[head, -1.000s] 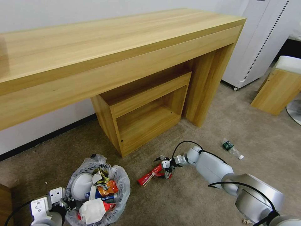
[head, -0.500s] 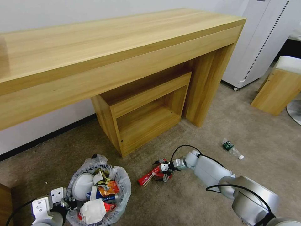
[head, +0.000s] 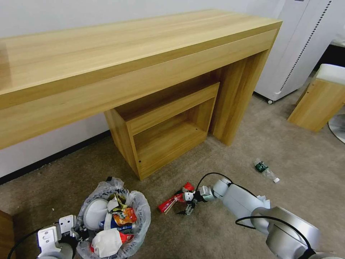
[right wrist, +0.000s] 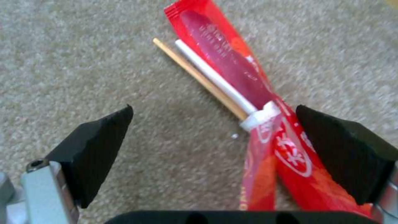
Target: Pick up the trash bin and place the garbage on the floor into it.
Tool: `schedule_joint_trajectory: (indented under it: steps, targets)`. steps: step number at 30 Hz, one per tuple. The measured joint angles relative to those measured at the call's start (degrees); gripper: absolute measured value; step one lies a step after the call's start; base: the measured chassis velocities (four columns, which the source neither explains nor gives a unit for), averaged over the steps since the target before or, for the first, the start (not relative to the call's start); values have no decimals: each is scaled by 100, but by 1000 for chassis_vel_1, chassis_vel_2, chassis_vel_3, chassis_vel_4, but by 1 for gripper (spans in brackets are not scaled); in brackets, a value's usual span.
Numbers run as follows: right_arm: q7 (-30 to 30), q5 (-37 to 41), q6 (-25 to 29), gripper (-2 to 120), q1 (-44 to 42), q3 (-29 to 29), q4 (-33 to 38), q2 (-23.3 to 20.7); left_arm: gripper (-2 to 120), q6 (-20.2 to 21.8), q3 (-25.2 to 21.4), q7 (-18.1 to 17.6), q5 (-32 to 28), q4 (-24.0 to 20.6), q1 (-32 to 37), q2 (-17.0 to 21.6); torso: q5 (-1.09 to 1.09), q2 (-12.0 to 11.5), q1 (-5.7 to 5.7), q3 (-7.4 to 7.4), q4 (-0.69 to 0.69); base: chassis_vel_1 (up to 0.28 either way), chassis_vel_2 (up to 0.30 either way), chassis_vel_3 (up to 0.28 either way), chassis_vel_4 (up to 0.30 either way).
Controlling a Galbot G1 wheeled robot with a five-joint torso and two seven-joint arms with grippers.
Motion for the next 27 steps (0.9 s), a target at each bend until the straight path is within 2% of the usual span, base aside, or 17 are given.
schedule_joint_trajectory:
  steps: [13, 19, 23, 24, 26, 27]
  targets:
    - [140, 33, -25, 98, -168, 89, 38, -52, 0, -18, 25, 13, 72, 14, -9, -24, 0, 0, 0, 0, 0, 0, 0, 0, 0]
    - [362, 199, -138, 72, -170, -28, 150, -62, 0, -22, 10, 15, 86, 8, -8, -15, 0, 0, 0, 0, 0, 0, 0, 0, 0]
    - [430, 288, -158, 63, -170, -118, 193, -70, 0, -22, 5, 15, 93, -7, -8, -17, 0, 0, 0, 0, 0, 0, 0, 0, 0]
    - [466, 311, -158, 55, -171, -152, 215, -70, 0, -22, -2, 15, 94, -12, -4, -17, 0, 0, 0, 0, -1, 0, 0, 0, 0]
    - [493, 331, -158, 47, -174, -186, 227, -61, 0, -22, -10, 15, 99, -13, 0, -15, 0, 0, 0, 0, 0, 0, 0, 0, 0]
    - [493, 331, -158, 47, -174, -186, 227, -61, 0, -22, -10, 15, 99, -13, 0, -15, 0, 0, 0, 0, 0, 0, 0, 0, 0]
